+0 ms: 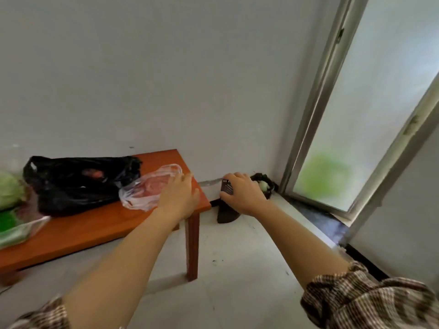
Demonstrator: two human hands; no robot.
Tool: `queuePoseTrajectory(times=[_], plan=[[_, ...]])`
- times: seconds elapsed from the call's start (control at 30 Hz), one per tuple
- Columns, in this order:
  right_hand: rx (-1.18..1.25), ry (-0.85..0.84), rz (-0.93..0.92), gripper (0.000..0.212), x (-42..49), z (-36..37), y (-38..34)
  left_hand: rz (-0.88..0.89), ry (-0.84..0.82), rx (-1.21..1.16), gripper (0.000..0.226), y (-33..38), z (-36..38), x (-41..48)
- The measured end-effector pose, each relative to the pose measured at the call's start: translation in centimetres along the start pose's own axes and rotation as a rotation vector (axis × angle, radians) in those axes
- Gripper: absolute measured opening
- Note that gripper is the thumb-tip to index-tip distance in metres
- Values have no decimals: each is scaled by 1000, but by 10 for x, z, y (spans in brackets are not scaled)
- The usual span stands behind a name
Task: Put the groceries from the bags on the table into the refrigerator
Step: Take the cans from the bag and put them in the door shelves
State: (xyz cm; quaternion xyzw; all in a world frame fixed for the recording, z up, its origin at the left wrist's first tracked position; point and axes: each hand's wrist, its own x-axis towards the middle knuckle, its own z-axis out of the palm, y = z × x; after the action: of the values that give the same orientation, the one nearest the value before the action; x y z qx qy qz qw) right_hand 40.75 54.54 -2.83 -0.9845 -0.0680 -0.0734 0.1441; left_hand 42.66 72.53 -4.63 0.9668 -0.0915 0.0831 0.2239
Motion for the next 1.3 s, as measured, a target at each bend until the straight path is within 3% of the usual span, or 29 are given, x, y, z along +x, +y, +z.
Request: queuePoseTrajectory(times=[0.23,0.43,0.73,1.1,1.2,1.3], plan=[[-141,-194,-155,57,94,93,-81,-181,-16,101,52,-131,4,32],[-108,-195,-282,53,191,159,-135,-253,49,136,52,-234,4,90],[-98,-337,-328,48,314,244,-196,-427,-44,142,51,-367,23,139],[-3,-372,-298,41,397,324,-251,-318,-73,153,39,-507,7,207],[-30,-399,-214,39,415,340,-262,-247,-175,151,30,-543,7,224],[-143,-468,-101,40,426,356,-271,-189,-389,198,32,-566,6,228]])
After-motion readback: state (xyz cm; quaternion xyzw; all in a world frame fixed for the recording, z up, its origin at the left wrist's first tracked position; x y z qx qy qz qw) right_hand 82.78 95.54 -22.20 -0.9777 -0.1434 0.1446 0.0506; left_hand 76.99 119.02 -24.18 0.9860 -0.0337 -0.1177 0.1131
